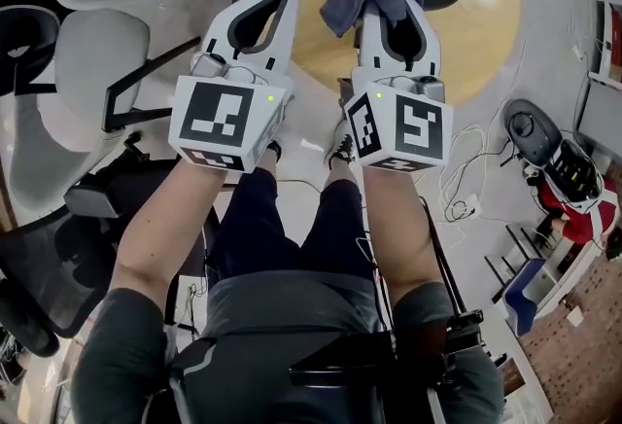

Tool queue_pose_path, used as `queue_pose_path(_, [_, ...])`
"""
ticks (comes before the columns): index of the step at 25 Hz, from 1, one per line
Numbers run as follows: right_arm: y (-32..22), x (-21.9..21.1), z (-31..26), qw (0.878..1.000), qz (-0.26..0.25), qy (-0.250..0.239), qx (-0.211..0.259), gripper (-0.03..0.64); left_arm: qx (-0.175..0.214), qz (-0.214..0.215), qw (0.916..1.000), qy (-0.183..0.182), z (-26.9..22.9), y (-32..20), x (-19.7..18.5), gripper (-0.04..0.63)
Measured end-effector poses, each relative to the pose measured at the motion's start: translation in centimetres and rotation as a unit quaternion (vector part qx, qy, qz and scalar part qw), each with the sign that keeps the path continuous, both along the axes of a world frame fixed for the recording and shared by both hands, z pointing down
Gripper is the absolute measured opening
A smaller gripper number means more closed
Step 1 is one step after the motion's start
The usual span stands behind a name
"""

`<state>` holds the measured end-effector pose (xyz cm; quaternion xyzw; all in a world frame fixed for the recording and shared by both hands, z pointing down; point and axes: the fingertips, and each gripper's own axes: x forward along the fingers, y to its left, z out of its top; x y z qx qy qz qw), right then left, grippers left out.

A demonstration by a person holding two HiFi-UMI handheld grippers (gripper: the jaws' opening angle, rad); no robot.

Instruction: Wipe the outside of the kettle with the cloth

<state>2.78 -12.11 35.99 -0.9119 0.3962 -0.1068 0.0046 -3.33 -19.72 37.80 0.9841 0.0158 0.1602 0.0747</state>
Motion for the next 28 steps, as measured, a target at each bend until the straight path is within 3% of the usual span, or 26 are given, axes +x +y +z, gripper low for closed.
queue_pose_path(7, [0.3,-0.4,4.9,0.999,-0.006,-0.033,-0.019,0.095,-0.01,0.005,0.9999,-0.005,2.1,0.6,-0.6,0.009])
queue_pose_path(18, [0.2,-0.6,11.1,0.996,-0.028,-0.077,-0.043,0.095,0.003,-0.003,0.9997,-0.023,4.5,0.9,-2.2,0.009])
queue_pose_path(24, [0.4,-0.6,11.5,0.994,-0.039,-0.085,-0.053,0.095,0.0,-0.009,0.9997,-0.021,4.5,1.3,-2.4,0.009])
queue_pose_path(28, [0.9,-1.7,8.2,0.996,-0.066,-0.058,-0.036,0.095,-0.001,-0.029,0.9995,-0.011,2.9,0.8,-2.5,0.009])
